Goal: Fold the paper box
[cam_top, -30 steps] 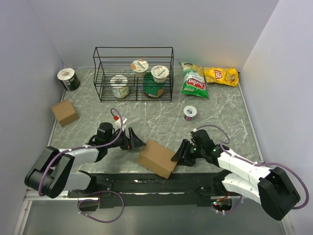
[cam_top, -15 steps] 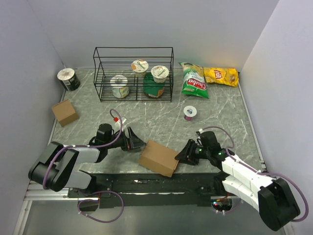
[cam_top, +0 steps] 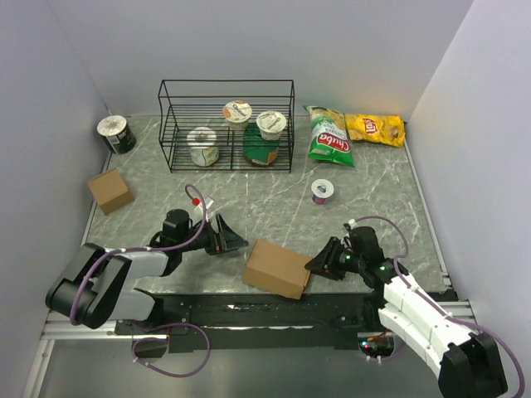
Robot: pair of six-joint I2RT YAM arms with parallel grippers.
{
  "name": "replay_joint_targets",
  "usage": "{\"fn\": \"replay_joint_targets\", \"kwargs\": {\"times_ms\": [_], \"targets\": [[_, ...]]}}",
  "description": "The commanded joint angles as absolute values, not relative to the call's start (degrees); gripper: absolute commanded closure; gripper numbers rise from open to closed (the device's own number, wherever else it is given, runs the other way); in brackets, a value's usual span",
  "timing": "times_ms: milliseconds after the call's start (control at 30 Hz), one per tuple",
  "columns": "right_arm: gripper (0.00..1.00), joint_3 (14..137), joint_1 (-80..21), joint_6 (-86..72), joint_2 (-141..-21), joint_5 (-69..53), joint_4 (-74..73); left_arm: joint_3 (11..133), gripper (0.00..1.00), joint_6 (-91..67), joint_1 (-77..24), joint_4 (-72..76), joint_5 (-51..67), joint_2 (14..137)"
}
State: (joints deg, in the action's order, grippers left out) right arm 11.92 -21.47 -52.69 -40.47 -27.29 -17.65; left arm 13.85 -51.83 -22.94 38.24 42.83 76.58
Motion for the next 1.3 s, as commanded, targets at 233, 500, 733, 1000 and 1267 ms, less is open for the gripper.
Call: {"fn": "replay_joint_targets", "kwargs": {"times_ms": [233,500,733,1000,1267], "targets": [[0.68,8.71,-18.72,-50.97,-39.63,-25.05,-21.8,13.62,0.04,-51.94,-22.85,39.55,43.68,73.74],[0.73,10.02,-16.35,-51.33,-34.99,-20.93,-29.7,13.89,0.04,-51.77,-22.76,39.2,43.59,72.68],[0.73,10.11,-15.47,-51.77,-32.61,-20.21,-31.99,13.44,0.04,-54.93,-24.86,44.64,43.6,76.11],[0.73,10.2,-15.47,-51.33,-32.43,-20.21,-32.26,16.87,0.04,-59.5,-29.62,53.08,44.91,86.39],[0.73,10.46,-15.47,-50.01,-32.7,-20.22,-31.81,20.91,0.07,-65.03,-33.75,61.08,46.76,93.59]]}}
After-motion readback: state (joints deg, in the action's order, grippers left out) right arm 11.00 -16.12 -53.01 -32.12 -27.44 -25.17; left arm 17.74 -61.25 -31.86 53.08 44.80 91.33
